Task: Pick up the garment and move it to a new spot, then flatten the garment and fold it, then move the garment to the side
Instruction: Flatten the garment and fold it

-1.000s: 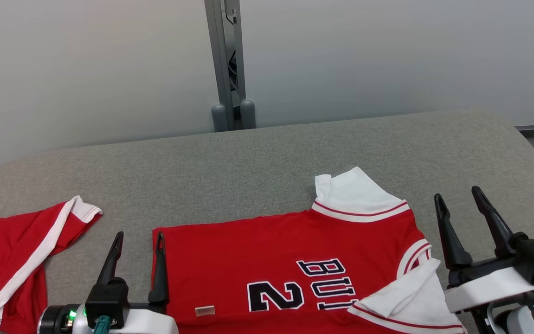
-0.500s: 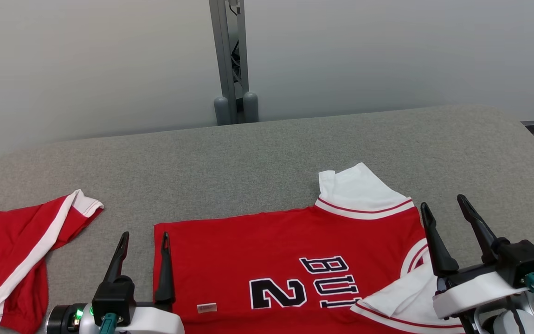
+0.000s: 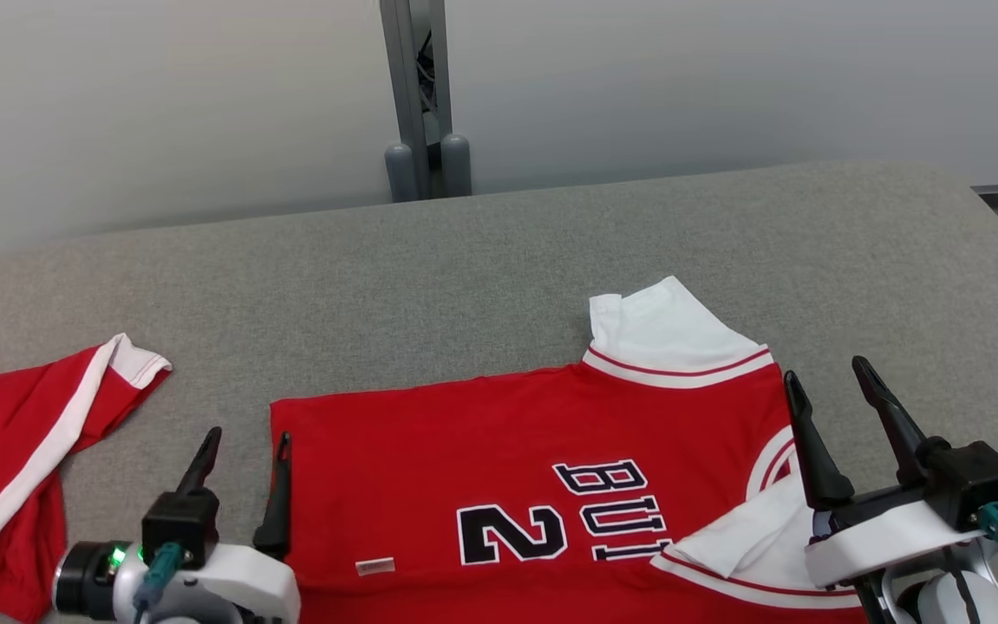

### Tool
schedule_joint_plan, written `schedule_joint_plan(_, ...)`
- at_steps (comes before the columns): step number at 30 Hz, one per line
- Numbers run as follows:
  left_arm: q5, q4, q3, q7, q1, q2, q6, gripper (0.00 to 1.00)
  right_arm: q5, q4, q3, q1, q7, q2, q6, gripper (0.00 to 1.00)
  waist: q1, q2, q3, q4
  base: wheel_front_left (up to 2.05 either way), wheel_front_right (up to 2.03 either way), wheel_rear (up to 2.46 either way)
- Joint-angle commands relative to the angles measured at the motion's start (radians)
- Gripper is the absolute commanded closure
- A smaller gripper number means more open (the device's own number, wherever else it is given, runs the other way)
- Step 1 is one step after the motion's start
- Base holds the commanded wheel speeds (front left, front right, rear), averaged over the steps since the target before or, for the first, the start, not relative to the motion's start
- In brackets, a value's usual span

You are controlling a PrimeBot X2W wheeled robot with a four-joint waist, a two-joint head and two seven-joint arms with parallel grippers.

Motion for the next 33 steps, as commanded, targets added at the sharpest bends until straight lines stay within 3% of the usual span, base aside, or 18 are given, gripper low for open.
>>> schedule_joint_plan(1,0.004,0.05,-0.001,0.001,-0.051,0.032,-0.025,0.0,0.001,0.003,-0.005,-0.01,-0.001,0.0,0.0,0.0,0.0,-0.0001,0.025,-0.008,0.0,0.0,0.0)
schedule_joint_plan(5,-0.026,0.201,-0.003,0.09,-0.175,0.082,-0.106,0.0,0.006,0.008,0.001,-0.031,-0.001,0.008,0.0,0.0,0.0,-0.0001,0.064,-0.021,0.0,0.0,0.0)
schedule_joint_plan(8,-0.023,0.275,-0.003,0.127,-0.262,0.13,-0.134,0.0,0.009,0.013,0.01,-0.05,-0.001,0.015,0.0,0.0,0.0,-0.0001,0.092,-0.038,0.0,0.0,0.0)
schedule_joint_plan(14,-0.086,0.408,-0.022,0.199,-0.37,0.144,-0.187,0.0,0.01,0.033,0.027,-0.081,-0.001,0.029,0.0,0.0,0.0,-0.0001,0.133,-0.066,0.0,0.0,0.0)
schedule_joint_plan(33,-0.277,0.539,-0.204,0.261,-0.472,0.182,-0.2,0.0,0.028,0.054,0.01,-0.098,-0.001,0.035,0.0,0.0,0.0,-0.0001,0.164,-0.08,0.0,0.0,0.0)
